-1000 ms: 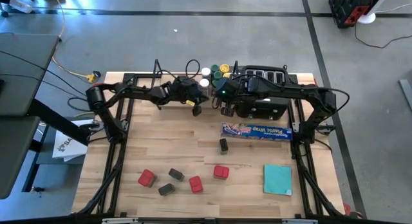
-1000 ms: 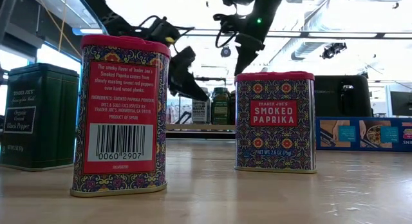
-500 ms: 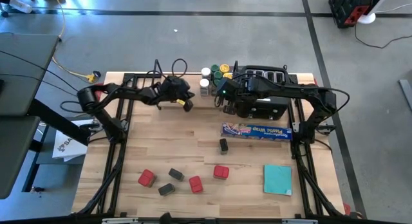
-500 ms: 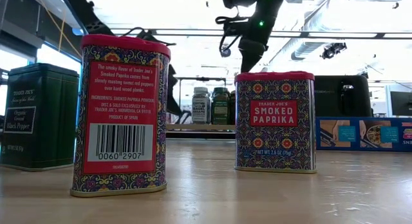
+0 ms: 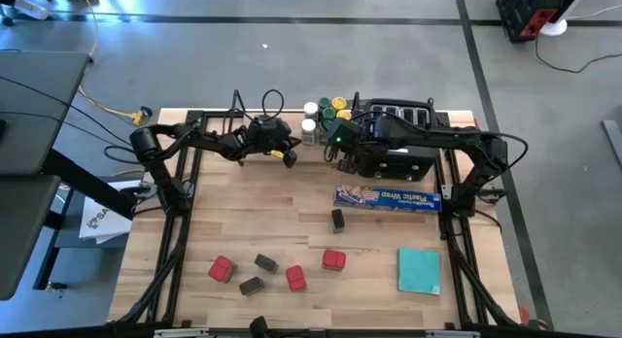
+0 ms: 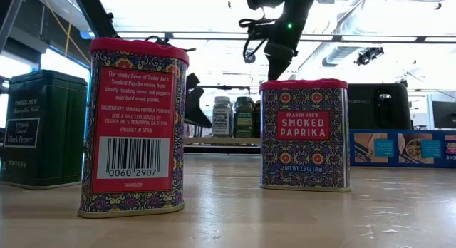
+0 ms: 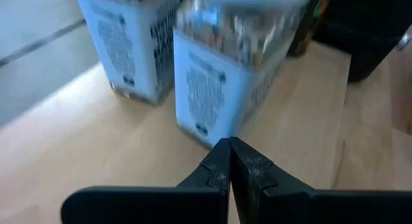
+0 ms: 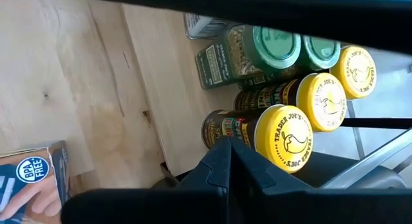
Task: Shelf spices
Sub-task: Adjust the white seasoning bottle on the shelf
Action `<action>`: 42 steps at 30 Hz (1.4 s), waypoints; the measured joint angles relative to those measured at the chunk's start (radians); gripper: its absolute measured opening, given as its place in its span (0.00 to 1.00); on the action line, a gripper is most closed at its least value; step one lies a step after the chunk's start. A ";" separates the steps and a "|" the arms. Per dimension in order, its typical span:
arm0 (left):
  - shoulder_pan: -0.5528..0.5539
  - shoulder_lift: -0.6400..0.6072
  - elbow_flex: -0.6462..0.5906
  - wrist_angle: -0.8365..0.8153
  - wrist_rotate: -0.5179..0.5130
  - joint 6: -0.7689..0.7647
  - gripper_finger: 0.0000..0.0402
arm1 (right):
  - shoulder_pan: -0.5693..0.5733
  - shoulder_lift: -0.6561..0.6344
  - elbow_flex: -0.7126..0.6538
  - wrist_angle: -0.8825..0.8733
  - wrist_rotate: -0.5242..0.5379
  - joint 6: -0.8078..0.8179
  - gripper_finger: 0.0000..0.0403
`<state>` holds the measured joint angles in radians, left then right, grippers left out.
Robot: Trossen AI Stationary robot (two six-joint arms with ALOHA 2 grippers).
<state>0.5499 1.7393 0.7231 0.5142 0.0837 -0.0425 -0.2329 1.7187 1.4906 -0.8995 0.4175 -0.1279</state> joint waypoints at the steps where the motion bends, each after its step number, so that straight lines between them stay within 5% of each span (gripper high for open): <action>1: 0.000 0.000 0.000 0.011 0.000 0.000 0.00 | 0.000 0.000 0.000 0.000 0.000 0.000 0.00; 19: -0.018 -0.050 -0.008 0.028 0.001 0.048 0.00 | 0.000 0.000 -0.001 -0.006 -0.031 0.016 0.00; 30: -0.043 -0.022 -0.007 0.078 0.111 0.097 0.00 | -0.004 -0.045 -0.255 0.324 -0.055 -0.031 0.00; 42: -0.042 0.076 0.105 0.091 0.056 0.043 0.00 | -0.002 -0.066 -0.279 0.319 -0.055 -0.029 0.00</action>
<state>0.5075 1.8149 0.8276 0.6050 0.1394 0.0007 -0.2348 1.6529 1.2118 -0.5809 0.3630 -0.1570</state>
